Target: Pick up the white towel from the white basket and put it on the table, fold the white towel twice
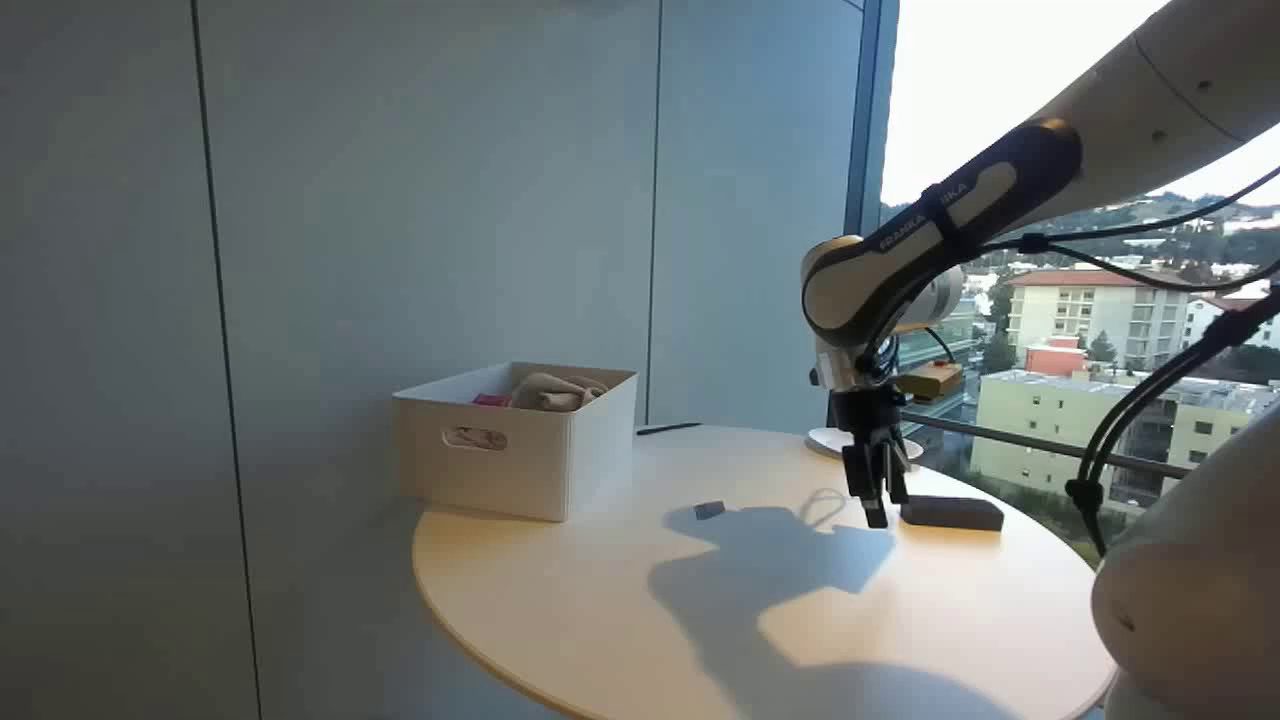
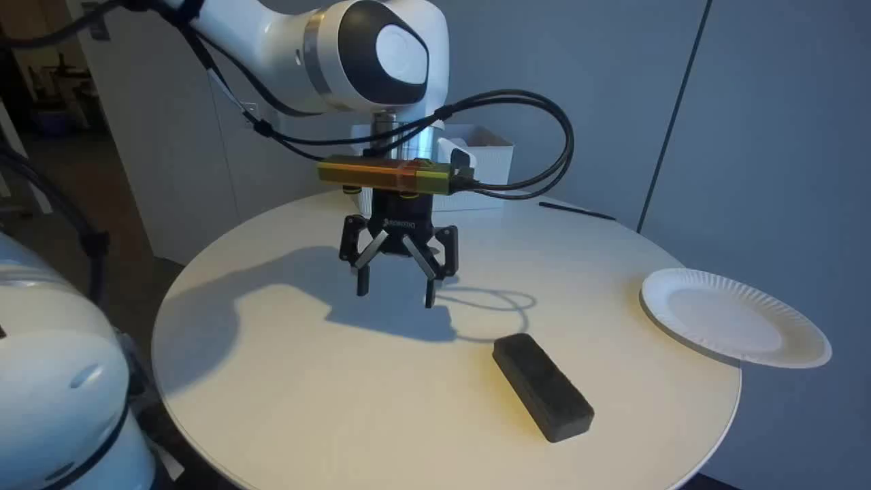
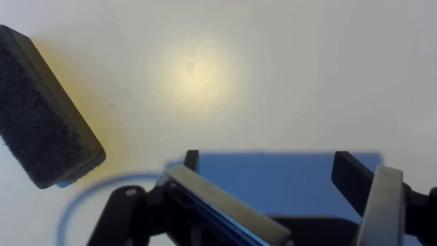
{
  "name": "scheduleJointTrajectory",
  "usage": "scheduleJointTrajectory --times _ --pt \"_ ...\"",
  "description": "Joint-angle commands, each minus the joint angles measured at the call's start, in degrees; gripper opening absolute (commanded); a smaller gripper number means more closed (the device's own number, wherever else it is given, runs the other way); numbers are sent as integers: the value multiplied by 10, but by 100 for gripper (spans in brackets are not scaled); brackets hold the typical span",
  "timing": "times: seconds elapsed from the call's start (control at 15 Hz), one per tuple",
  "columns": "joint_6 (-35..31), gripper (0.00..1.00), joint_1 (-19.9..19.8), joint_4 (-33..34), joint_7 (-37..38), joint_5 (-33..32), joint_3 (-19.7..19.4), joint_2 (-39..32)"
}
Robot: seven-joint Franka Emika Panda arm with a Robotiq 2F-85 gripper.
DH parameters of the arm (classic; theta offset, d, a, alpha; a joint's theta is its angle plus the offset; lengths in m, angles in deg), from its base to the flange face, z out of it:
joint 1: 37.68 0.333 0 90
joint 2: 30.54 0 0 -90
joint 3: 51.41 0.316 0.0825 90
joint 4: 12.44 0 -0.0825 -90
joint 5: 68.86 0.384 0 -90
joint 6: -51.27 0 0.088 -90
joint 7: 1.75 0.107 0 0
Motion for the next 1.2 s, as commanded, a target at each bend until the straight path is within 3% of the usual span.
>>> scheduleJointTrajectory --times 0.0,0.4,0.8,1.13 --pt "2 100 0 1 0 0 0 0" --pt "-5 100 5 4 -6 2 1 -6" --pt "-64 100 82 51 -57 11 49 -20" --pt "-117 100 122 137 -67 -26 101 -60"
